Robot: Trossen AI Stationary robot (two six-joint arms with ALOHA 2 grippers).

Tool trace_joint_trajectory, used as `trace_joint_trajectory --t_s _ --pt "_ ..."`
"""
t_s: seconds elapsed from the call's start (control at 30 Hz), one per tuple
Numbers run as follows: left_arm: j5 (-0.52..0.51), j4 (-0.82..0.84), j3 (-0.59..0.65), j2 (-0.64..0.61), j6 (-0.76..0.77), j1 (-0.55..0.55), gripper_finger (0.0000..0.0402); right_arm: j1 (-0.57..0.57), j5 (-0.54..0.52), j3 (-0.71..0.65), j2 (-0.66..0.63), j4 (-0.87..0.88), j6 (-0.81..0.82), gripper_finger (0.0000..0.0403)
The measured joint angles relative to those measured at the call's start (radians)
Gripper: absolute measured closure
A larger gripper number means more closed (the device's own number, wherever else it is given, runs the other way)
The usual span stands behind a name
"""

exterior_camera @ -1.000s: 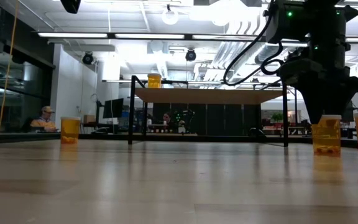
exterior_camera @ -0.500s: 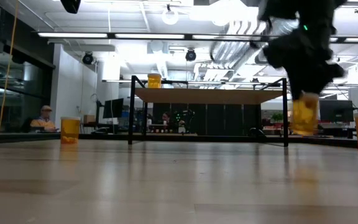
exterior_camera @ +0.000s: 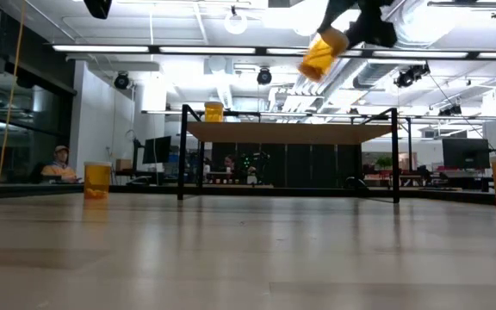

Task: Pick and place medicine bottles onto shelf by color
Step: Put the orange pill bottle on the shelf aligned with the other orange pill bottle

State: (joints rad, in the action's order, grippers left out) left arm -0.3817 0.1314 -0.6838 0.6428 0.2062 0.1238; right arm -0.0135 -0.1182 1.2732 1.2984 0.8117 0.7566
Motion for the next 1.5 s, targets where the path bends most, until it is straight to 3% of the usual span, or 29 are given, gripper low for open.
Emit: trace_joint_trajectory --t_s 0.77,1.5 --pt "-0.003 0.002 0.0 0.0 0.0 0.0 0.0402 0.03 -0.092 0.378 0.296 -0.01 -0.268 0.0206" --pt "-0.057 0.0 0.0 0.0 0.0 0.0 0.0402 0.073 -0.093 0.408 0.352 -0.025 -0.332 0.0206"
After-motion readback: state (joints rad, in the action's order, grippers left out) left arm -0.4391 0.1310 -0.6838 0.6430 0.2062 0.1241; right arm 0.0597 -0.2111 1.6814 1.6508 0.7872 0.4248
